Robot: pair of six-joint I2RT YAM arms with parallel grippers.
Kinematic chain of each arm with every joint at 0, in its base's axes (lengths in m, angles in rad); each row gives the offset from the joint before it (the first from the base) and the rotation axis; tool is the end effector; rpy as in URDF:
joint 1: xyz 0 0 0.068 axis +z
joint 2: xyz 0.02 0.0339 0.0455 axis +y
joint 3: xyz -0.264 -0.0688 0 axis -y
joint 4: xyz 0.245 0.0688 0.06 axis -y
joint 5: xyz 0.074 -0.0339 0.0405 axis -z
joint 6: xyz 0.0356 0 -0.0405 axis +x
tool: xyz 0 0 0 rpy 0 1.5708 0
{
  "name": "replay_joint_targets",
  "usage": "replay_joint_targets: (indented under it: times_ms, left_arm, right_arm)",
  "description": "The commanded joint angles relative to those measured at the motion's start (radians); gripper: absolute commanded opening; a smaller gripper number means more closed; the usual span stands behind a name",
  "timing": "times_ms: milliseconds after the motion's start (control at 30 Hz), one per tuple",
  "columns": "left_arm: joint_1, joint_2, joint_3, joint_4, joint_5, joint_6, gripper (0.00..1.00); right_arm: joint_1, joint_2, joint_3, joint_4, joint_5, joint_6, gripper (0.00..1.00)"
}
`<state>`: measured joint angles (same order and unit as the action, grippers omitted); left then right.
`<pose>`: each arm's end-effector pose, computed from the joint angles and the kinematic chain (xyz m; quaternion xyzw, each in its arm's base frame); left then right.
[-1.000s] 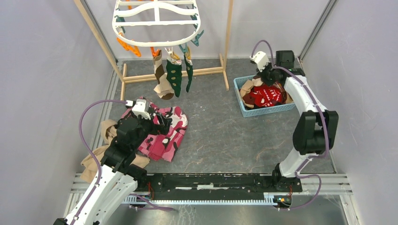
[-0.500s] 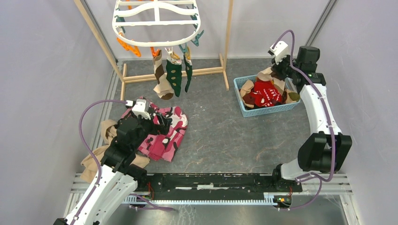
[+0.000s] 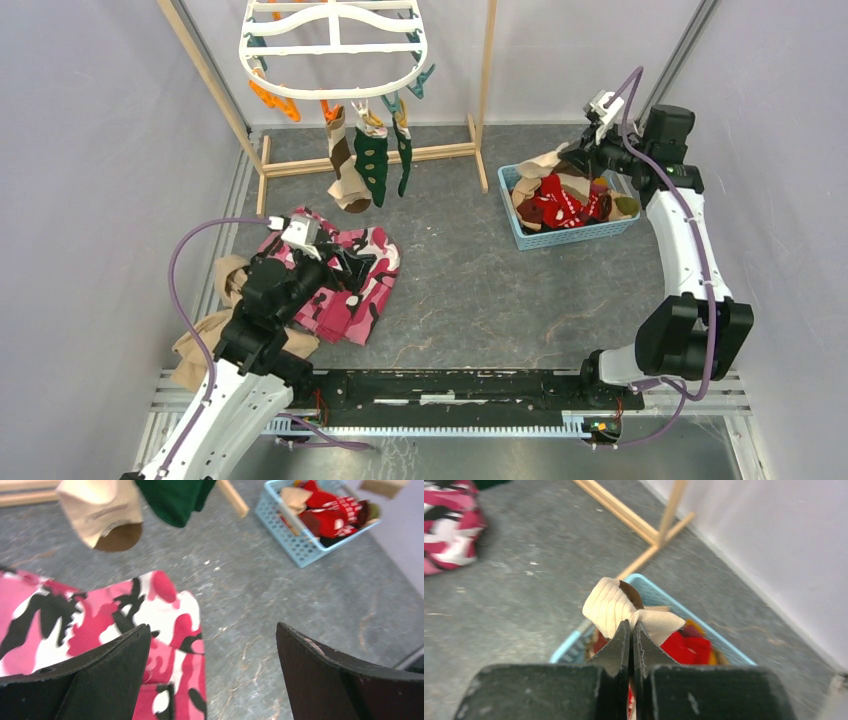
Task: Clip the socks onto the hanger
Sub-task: Pick up the sock from the bin.
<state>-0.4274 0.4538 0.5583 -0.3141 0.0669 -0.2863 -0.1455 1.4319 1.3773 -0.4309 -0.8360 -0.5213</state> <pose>0.1148 -0.0549 0.2917 0.0757 0.7733 -0.2440 0.5802 0.3184 -0.0200 0.3758 -0.3521 0.7297 0.1740 0.5597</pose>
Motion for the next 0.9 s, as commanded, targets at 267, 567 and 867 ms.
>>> replay_joint_targets:
  times_ms: [267, 567, 867]
  left_arm:
    - [-0.108, 0.181, -0.353, 1.062, 0.355, -0.500, 0.96]
    - [-0.487, 0.546, -0.366, 1.454, 0.098, -0.205, 0.92]
    - [-0.545, 0.948, -0.323, 1.788, -0.062, -0.237, 0.93]
  right_arm:
    - [0.121, -0.149, -0.409, 0.415, -0.449, 0.453, 0.00]
    - [0.277, -0.189, -0.620, 0.925, -0.344, 0.950, 0.00]
    - [0.313, -0.149, -0.697, 1.135, -0.287, 1.247, 0.00]
